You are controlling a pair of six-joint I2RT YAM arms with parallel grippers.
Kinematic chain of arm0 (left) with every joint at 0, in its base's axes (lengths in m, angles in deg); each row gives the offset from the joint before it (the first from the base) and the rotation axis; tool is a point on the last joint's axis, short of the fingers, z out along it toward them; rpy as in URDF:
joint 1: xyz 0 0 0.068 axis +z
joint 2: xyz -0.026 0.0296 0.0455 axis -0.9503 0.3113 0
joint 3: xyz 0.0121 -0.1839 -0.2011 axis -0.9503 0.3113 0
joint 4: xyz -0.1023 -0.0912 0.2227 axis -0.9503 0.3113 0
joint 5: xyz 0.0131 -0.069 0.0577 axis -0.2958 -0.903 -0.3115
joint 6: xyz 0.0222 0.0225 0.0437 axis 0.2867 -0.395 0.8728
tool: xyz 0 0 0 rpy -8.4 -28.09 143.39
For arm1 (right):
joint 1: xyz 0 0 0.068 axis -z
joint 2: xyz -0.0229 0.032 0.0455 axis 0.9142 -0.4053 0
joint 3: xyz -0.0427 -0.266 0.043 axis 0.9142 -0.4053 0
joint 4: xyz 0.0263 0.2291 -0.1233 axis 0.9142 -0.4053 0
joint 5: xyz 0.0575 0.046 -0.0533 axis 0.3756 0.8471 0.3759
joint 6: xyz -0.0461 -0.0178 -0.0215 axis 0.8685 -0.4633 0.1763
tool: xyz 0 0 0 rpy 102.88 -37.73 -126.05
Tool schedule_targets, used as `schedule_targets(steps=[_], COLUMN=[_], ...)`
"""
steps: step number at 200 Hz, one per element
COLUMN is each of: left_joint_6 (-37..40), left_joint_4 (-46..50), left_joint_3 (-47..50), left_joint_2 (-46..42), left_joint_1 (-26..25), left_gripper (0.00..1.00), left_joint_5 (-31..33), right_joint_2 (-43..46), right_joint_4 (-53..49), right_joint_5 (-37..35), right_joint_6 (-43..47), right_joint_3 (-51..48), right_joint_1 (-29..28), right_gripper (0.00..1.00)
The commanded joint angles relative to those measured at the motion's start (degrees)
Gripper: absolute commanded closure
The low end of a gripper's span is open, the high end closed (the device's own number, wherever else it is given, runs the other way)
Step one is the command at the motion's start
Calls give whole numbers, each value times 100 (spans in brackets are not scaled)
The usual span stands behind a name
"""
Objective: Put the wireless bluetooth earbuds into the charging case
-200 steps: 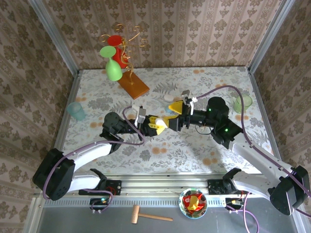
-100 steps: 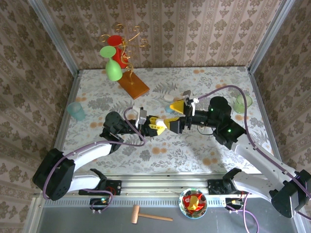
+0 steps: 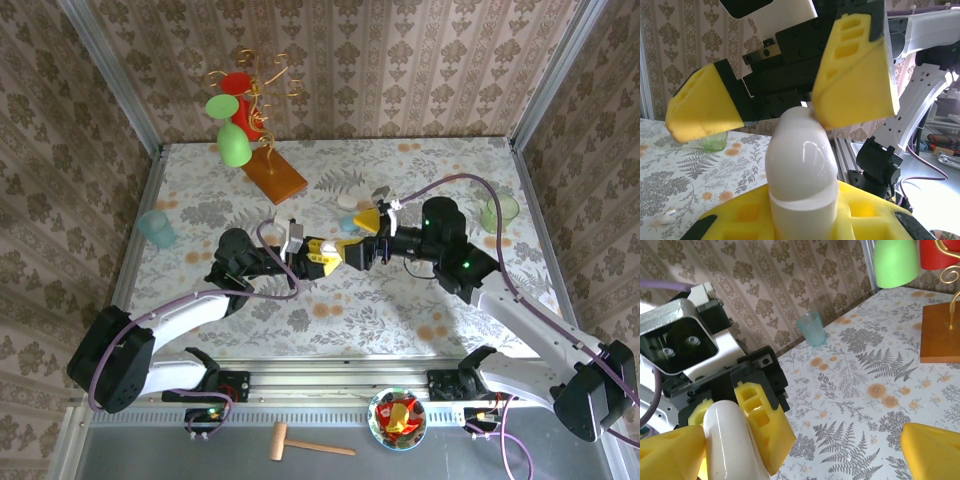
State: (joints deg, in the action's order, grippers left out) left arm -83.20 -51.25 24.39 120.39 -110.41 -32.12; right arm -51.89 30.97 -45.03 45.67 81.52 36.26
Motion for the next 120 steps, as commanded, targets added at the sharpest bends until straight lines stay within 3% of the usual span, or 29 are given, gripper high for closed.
schedule_targets(steps=[1,82,120], left_joint_6=[90,274,1098], left_joint_4=[-194,-143,689], left_joint_3=[-118,-8,-11], left_joint_2=[-150,-256,-236], left_joint_1=[-20,1,16], left_gripper=[96,96,98], left_joint_5=[-232,-154,228], right_joint_2=[-42,-198,279], right_joint_4=[88,-207,-176], right_joint_5=[-542,-401,-1036], right_joint_6=[-179,-216,-609], right_joint_3=[180,537,477], right_joint_1=[175,196,290], right_gripper=[2,3,2])
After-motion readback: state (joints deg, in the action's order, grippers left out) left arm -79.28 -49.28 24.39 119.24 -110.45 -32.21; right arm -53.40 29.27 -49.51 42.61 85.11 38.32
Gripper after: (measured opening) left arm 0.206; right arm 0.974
